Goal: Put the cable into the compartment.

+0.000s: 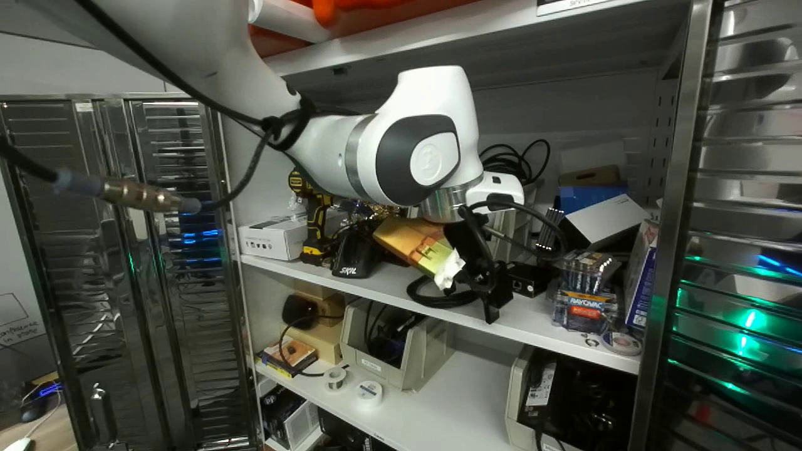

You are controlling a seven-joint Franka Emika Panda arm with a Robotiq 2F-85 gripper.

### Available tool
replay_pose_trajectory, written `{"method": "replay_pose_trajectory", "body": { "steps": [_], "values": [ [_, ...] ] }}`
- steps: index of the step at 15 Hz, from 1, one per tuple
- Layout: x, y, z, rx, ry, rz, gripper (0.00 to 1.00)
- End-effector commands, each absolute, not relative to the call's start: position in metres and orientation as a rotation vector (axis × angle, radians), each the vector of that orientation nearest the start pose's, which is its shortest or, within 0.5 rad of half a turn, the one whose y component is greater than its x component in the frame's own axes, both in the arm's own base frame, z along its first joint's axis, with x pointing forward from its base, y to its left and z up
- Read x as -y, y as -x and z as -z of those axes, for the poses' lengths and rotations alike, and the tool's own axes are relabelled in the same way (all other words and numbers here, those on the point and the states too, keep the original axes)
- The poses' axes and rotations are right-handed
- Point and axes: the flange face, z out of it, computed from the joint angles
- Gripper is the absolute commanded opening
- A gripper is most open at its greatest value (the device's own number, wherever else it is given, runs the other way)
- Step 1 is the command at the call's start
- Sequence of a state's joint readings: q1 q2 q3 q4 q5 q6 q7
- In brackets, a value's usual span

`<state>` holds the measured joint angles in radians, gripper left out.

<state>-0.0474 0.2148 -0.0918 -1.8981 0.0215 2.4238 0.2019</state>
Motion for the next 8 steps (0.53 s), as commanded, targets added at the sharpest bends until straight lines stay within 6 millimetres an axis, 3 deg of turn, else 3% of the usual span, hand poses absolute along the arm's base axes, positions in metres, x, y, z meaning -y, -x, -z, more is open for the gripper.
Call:
{"method": "replay_pose_trajectory", "body": {
  "steps": [1, 5, 6, 8],
  "values": [
    [0.077, -0.653, -0.419, -0.546, 3.068, 0.505, 1.00],
    [0.065, -0.660, -0.420, -0.529, 3.057, 0.525, 0.97],
    [0.063, -0.660, -0.422, -0.523, 3.055, 0.521, 0.74],
    [0.060, -0.657, -0.426, -0.519, 3.049, 0.530, 0.71]
  ]
}}
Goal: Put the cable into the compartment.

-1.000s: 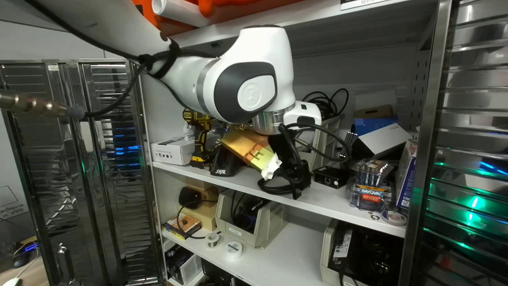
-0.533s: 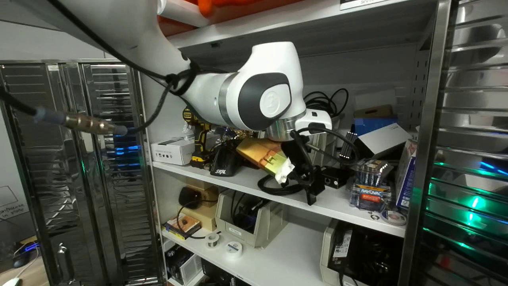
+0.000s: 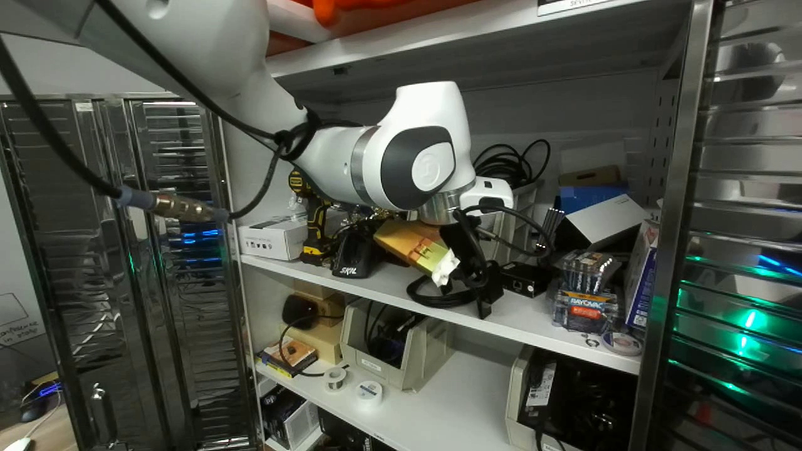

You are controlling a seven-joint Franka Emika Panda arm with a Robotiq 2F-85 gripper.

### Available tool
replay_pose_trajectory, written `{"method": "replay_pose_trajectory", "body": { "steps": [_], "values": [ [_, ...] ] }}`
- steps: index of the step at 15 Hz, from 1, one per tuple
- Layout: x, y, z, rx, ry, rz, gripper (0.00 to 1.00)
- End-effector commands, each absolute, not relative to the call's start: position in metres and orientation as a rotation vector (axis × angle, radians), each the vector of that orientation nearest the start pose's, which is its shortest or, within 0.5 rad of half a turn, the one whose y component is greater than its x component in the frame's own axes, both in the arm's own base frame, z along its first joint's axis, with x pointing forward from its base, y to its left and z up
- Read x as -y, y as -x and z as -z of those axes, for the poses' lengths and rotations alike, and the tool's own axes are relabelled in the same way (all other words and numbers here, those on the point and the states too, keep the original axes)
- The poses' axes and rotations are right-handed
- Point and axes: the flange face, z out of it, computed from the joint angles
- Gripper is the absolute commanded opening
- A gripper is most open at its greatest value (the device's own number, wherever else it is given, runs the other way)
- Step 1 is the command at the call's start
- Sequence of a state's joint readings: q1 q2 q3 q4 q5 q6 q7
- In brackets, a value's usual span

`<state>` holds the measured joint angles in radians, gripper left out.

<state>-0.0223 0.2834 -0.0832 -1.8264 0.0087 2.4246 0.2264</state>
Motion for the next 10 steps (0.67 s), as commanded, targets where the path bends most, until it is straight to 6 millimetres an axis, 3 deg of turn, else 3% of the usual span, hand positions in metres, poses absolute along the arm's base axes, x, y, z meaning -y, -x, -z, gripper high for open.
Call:
{"method": "replay_pose_trajectory", "body": {
  "steps": [1, 7, 10],
  "values": [
    [0.060, -0.654, -0.429, -0.516, 3.050, 0.534, 0.63],
    [0.069, -0.640, -0.433, -0.542, 3.078, 0.481, 0.15],
    [0.073, -0.630, -0.439, -0.524, 3.073, 0.463, 0.04]
  ]
}}
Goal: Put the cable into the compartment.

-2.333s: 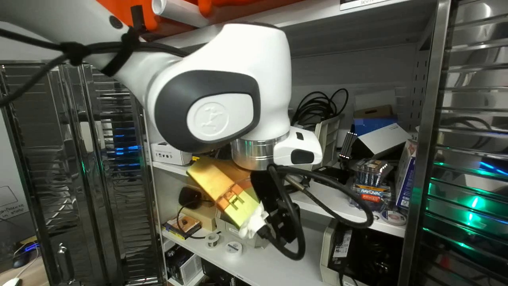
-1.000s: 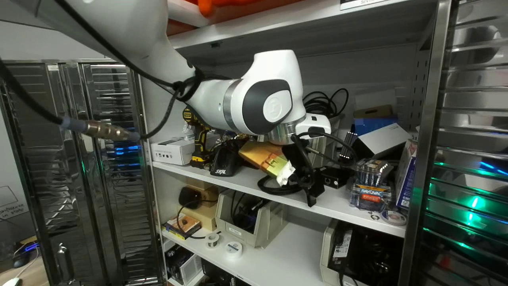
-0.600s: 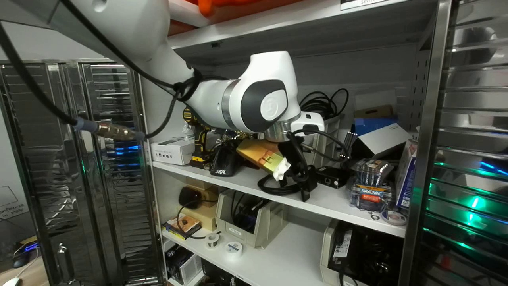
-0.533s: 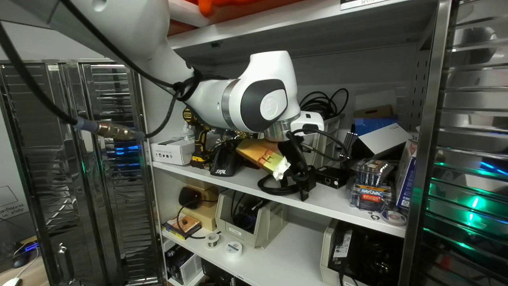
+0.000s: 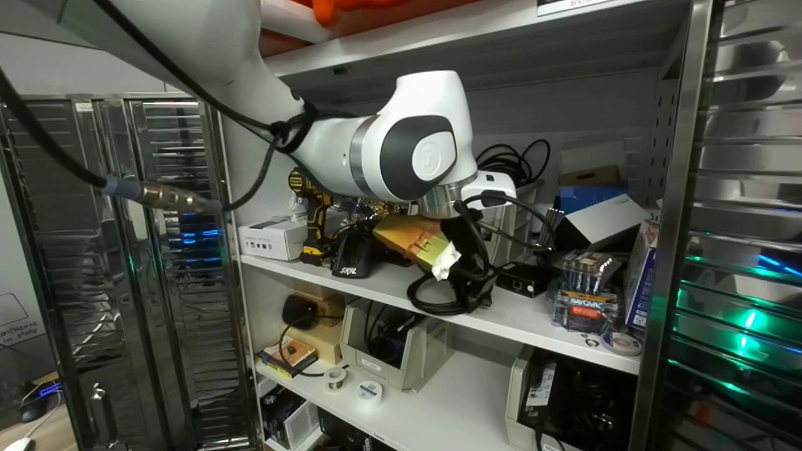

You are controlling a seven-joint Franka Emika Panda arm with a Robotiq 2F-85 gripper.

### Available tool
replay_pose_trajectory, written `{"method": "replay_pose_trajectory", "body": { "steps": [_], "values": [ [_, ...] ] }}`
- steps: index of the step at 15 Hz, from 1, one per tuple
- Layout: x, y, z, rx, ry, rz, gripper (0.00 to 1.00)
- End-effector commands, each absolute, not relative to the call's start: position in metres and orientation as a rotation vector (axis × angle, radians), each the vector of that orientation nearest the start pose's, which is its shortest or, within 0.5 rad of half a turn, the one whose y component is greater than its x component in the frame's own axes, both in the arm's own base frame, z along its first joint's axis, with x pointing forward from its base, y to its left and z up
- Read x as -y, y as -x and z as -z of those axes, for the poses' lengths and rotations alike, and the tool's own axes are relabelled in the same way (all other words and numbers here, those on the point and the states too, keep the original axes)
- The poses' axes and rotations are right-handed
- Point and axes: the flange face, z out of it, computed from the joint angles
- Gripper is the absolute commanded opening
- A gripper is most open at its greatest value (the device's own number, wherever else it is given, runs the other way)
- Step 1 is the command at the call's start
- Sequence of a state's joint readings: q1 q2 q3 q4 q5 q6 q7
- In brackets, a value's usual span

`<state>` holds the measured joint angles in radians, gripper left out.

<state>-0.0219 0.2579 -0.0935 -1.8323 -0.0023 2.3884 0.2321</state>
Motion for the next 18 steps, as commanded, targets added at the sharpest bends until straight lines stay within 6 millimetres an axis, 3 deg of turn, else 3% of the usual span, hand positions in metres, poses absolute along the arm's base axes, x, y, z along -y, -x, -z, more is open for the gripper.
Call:
{"method": "replay_pose_trajectory", "body": {
  "steps": [1, 2, 6, 11, 14, 18],
  "values": [
    [0.073, -0.625, -0.441, -0.509, 3.070, 0.459, 0.03],
    [0.073, -0.618, -0.443, -0.493, 3.072, 0.470, 0.08],
    [0.063, -0.578, -0.451, -0.370, 3.066, 0.532, 0.08],
    [0.054, -0.545, -0.465, -0.336, 2.985, 0.932, 0.07],
    [0.053, -0.555, -0.466, -0.317, 2.915, 1.167, 0.06],
    [0.049, -0.593, -0.457, -0.354, 2.785, 1.378, 0.07]
  ]
}}
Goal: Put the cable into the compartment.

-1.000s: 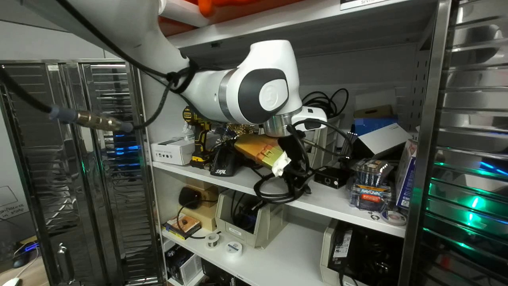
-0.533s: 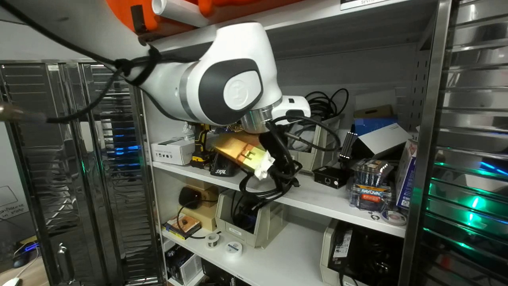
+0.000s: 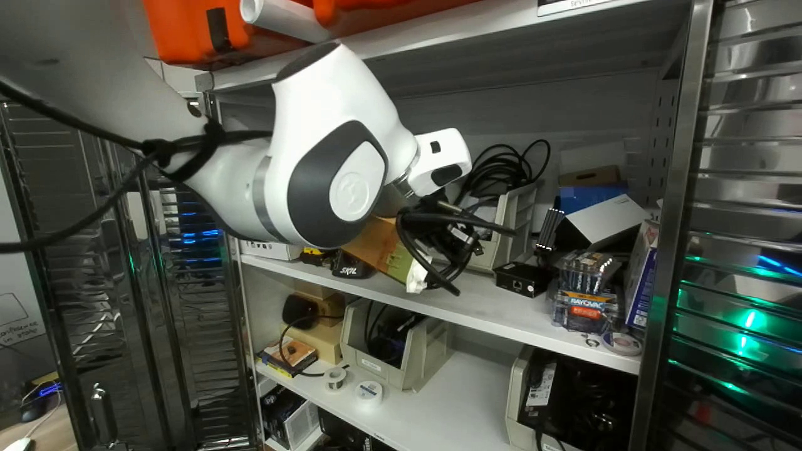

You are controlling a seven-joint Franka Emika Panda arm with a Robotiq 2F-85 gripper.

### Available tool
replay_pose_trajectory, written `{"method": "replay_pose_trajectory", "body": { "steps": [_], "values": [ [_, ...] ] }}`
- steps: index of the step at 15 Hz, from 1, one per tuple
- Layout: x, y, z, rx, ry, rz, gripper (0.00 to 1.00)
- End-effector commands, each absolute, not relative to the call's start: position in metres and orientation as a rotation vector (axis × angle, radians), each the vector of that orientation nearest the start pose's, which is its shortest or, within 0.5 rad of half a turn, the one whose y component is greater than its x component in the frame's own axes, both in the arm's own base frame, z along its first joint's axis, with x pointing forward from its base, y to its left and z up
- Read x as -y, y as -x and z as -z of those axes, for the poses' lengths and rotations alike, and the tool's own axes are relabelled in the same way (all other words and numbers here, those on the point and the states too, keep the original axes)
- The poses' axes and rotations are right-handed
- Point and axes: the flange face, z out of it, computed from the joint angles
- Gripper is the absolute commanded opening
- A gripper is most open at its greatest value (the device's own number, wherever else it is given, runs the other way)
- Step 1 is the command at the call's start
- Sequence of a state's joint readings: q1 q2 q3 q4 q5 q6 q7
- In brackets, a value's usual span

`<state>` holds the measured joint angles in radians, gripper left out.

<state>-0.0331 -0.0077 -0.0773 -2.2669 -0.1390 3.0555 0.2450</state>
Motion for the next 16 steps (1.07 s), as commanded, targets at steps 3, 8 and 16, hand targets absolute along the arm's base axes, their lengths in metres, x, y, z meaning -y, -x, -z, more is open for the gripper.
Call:
{"method": "replay_pose_trajectory", "body": {
  "steps": [3, 8, 16],
  "values": [
    [0.042, -0.625, -0.458, -0.422, 2.679, 1.458, 0.07],
    [0.015, -0.672, -0.489, -0.496, 2.550, 1.538, 0.06],
    [-0.005, -0.731, -0.484, -0.446, 2.570, 1.691, 0.06]
  ]
}}
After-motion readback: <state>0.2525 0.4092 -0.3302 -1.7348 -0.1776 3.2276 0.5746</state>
